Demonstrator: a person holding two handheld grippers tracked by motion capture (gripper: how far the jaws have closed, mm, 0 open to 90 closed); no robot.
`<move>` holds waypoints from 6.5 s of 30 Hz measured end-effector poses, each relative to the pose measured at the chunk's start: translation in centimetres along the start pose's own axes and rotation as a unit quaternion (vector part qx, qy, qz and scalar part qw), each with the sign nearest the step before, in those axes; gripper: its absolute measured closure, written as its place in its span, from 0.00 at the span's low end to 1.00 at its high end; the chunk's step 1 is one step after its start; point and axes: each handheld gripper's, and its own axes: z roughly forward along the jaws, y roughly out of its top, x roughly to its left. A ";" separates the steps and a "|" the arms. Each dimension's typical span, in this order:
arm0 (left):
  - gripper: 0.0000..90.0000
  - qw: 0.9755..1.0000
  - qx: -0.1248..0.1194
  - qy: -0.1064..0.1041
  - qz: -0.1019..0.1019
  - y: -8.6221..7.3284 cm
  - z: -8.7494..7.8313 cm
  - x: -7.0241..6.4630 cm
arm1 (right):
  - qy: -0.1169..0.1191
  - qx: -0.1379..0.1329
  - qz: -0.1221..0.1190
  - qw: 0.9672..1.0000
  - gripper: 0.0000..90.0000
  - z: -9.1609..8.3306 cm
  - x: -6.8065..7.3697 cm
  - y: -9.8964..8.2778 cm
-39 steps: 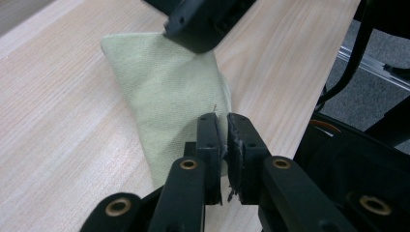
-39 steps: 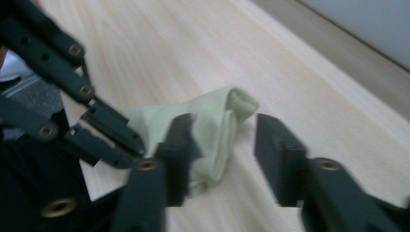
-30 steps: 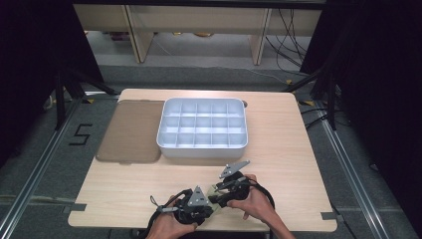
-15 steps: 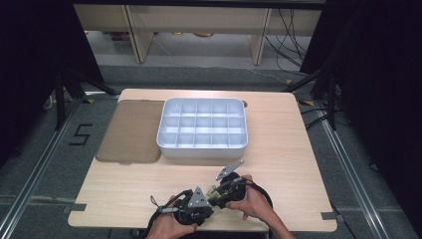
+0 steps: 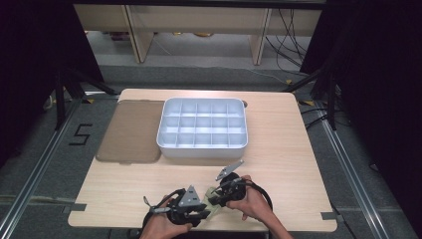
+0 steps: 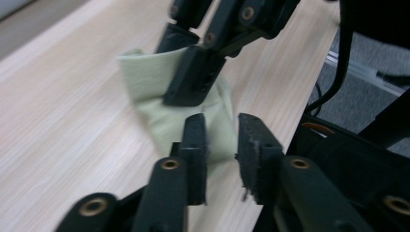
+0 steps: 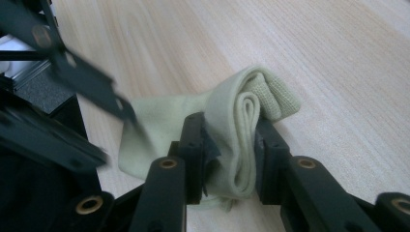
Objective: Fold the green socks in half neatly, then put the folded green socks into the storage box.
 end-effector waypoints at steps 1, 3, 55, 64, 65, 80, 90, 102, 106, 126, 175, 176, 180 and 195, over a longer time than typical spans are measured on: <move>0.76 1.000 0.003 0.008 0.007 -0.3 -0.6 0.4 | 0.002 -0.001 0.001 1.000 0.79 0.0 0.0 0.0; 0.71 1.000 -0.008 0.016 -0.012 -1.1 -1.6 0.9 | 0.000 -0.004 0.003 1.000 0.80 -0.1 0.1 0.0; 0.22 0.991 0.010 0.104 -0.079 -5.5 -5.3 5.2 | -0.086 -0.007 0.001 0.996 0.81 -10.4 -2.2 5.3; 0.22 0.991 0.010 0.103 -0.080 -5.4 -5.3 5.2 | -0.093 -0.011 0.017 0.995 0.81 -11.8 -3.5 5.9; 0.22 0.991 0.010 0.103 -0.082 -5.4 -5.3 5.2 | -0.097 -0.013 0.012 0.995 0.81 -11.9 -3.6 5.9; 0.22 0.992 0.009 0.104 -0.072 -5.2 -5.4 5.3 | -0.110 -0.018 0.035 0.993 0.81 -13.1 -4.9 6.5; 0.22 0.991 0.008 0.109 -0.077 -5.3 -5.4 5.2 | -0.119 -0.021 0.036 0.992 0.81 -14.3 -5.7 7.6; 0.22 0.991 0.010 0.108 -0.076 -5.3 -5.4 5.2 | -0.134 -0.017 0.046 0.990 0.81 -14.8 -6.8 8.4; 0.22 0.991 0.010 0.108 -0.072 -5.3 -5.4 5.2 | -0.137 -0.016 0.054 0.989 0.81 -14.8 -7.2 8.6; 0.22 0.992 0.011 0.105 -0.072 -5.3 -5.5 5.2 | -0.147 -0.023 0.059 0.987 0.81 -14.4 -9.6 9.6; 0.22 0.992 0.006 0.103 -0.073 -5.4 -5.3 5.2 | -0.183 0.021 0.076 0.980 0.81 -9.5 -13.7 10.7; 0.22 0.992 0.009 0.106 -0.072 -5.4 -5.3 5.2 | -0.183 0.023 0.073 0.980 0.81 -9.4 -13.7 10.7; 0.22 0.992 0.009 0.107 -0.073 -5.4 -5.3 5.2 | -0.188 0.033 0.076 0.979 0.81 -8.8 -13.7 10.6; 0.23 0.992 0.010 0.106 -0.073 -5.4 -5.3 5.2 | -0.208 0.079 0.040 0.974 0.81 -6.5 -13.7 10.5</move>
